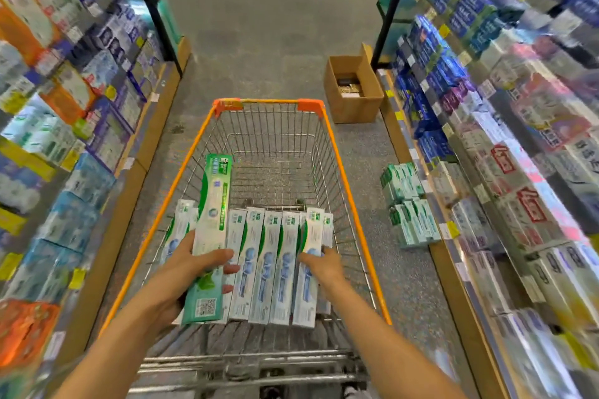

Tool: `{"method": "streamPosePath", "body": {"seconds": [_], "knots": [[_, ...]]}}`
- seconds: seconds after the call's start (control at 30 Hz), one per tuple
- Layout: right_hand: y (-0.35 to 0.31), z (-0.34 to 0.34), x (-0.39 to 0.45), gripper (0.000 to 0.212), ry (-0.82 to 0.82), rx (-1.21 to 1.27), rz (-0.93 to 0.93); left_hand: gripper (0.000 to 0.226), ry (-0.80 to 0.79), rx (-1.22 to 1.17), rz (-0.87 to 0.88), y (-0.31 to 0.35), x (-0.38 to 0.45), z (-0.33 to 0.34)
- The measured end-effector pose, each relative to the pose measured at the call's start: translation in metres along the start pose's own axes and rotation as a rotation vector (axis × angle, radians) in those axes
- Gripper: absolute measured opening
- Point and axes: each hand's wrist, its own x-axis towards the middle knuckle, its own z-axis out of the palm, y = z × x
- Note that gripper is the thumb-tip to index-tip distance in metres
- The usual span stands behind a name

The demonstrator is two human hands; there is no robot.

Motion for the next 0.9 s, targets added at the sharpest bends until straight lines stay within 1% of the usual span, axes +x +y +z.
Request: {"method": "streamPosePath", "body": {"seconds": [0.07,0.17,0.2,0.23,0.27,0.37,0.4,0.47,0.5,0.53,0.6,0.63,0.67,0.7,0.73,0.8,0.83,0.9], "knots": [[0.005,0.011,0.007,0.064,0.02,-0.017,-0.02,0.048,-0.017,0.006,0.0,0.001,0.001,-0.002],[0.012,0.023,0.021,0.051,0.078,-0.075,-0.037,0.045,-0.036,0.016,-0.005,0.002,0.003,-0.001],[0.014,0.026,0.025,0.049,0.087,-0.081,-0.034,0.045,-0.044,0.019,-0.007,0.001,0.004,-0.001],[0.018,0.028,0.032,0.051,0.094,-0.09,-0.029,0.045,-0.05,0.021,-0.009,0.001,0.004,0.0],[0.021,0.03,0.037,0.054,0.098,-0.107,-0.023,0.046,-0.053,0.019,-0.011,0.0,0.004,0.0],[0.027,0.027,0.037,0.041,0.073,-0.137,-0.038,0.046,-0.056,0.011,-0.032,-0.004,0.003,0.006],[0.026,0.024,0.032,0.045,0.045,-0.17,-0.029,0.046,-0.057,0.012,-0.037,-0.005,0.003,0.008],[0.018,0.016,0.022,0.064,-0.011,-0.254,-0.015,0.047,-0.064,0.008,-0.037,-0.007,0.004,0.016],[0.011,0.011,0.015,0.072,-0.016,-0.26,-0.029,0.047,-0.067,0.012,-0.03,-0.007,0.005,0.021],[-0.002,0.006,0.003,0.075,0.003,-0.219,-0.056,0.047,-0.069,0.025,-0.016,-0.008,0.006,0.026],[-0.03,-0.004,-0.024,0.068,0.02,-0.06,-0.187,0.052,-0.068,0.078,0.027,-0.007,0.006,0.041],[-0.044,-0.007,-0.04,0.062,-0.034,0.013,-0.256,0.057,-0.074,0.121,0.055,-0.007,0.007,0.051],[-0.057,-0.009,-0.058,0.057,-0.102,0.022,-0.305,0.061,-0.092,0.166,0.084,-0.008,0.008,0.062],[-0.065,-0.011,-0.072,0.051,-0.146,-0.027,-0.357,0.062,-0.117,0.209,0.109,-0.009,0.007,0.075],[-0.068,-0.013,-0.083,0.044,-0.135,-0.105,-0.406,0.057,-0.138,0.247,0.134,-0.01,0.006,0.089],[-0.071,-0.023,-0.095,0.034,-0.011,-0.247,-0.457,0.046,-0.164,0.302,0.203,-0.012,0.003,0.114],[-0.07,-0.029,-0.095,0.034,0.031,-0.267,-0.457,0.045,-0.181,0.333,0.227,-0.015,0.002,0.123],[-0.066,-0.042,-0.089,0.036,0.051,-0.242,-0.437,0.052,-0.25,0.381,0.214,-0.018,0.004,0.131]]}}
